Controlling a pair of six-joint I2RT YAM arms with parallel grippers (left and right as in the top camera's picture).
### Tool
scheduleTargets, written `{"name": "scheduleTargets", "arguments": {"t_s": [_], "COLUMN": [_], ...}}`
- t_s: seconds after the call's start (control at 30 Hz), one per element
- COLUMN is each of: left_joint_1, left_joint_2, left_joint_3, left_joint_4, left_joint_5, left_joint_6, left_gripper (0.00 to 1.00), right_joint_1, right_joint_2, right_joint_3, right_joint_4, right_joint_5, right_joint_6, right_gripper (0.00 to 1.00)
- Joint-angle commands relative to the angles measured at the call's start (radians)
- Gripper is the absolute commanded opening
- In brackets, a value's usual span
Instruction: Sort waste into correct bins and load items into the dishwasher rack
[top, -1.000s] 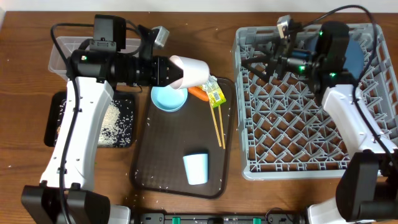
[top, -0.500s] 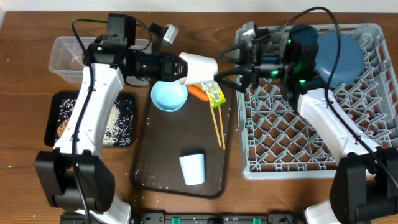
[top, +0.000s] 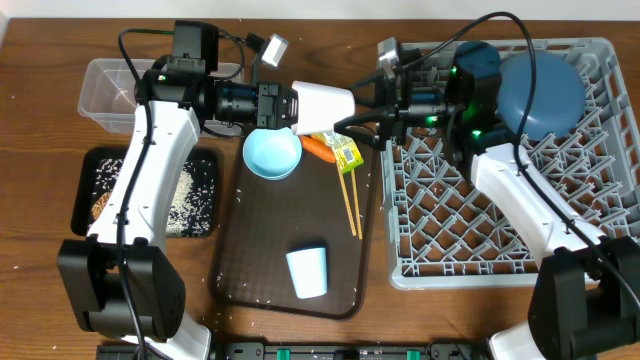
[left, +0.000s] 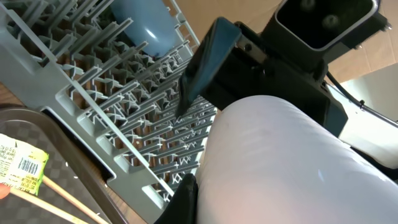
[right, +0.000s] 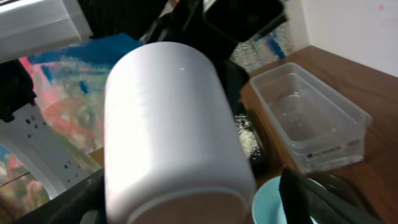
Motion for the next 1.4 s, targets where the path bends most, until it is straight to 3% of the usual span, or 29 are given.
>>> {"name": "scheduleTargets", "arguments": {"t_s": [0.0,0.3,0.67,0.87,1.37], "left_joint_1": [-0.006,-0.038,-0.037,-0.037,-0.037], "left_joint_2": [-0.004,-0.004,-0.004,-0.004,-0.004], "left_joint_3": [-0.002,-0.002,-0.002,-0.002,-0.002], "left_joint_4": [0.001,0.002,0.002,0.001,0.001], "left_joint_5": [0.043,0.017,0.005,0.005,0.006], "left_joint_6": [0.018,0.032,0.032,0.032,0.031], "left_gripper": [0.06,0.06,0.06,0.08,0.12], "right_joint_1": [0.029,0.052,0.049,0.019,-0.122], "right_joint_2": [0.001,0.001,0.001,0.001,0.001], "right_joint_3": [-0.005,-0.005,-0.005,-0.005,-0.005], "right_joint_4": [0.011,0.037,0.045,0.055,-0.002], "right_joint_5": [-0.001,-0.001,-0.001,-0.005,-0.05], "right_joint_6": [0.004,0.011,0.011,0.011,-0.002], "right_gripper": [0.77,0.63,0.29,0.22,0.17]}}
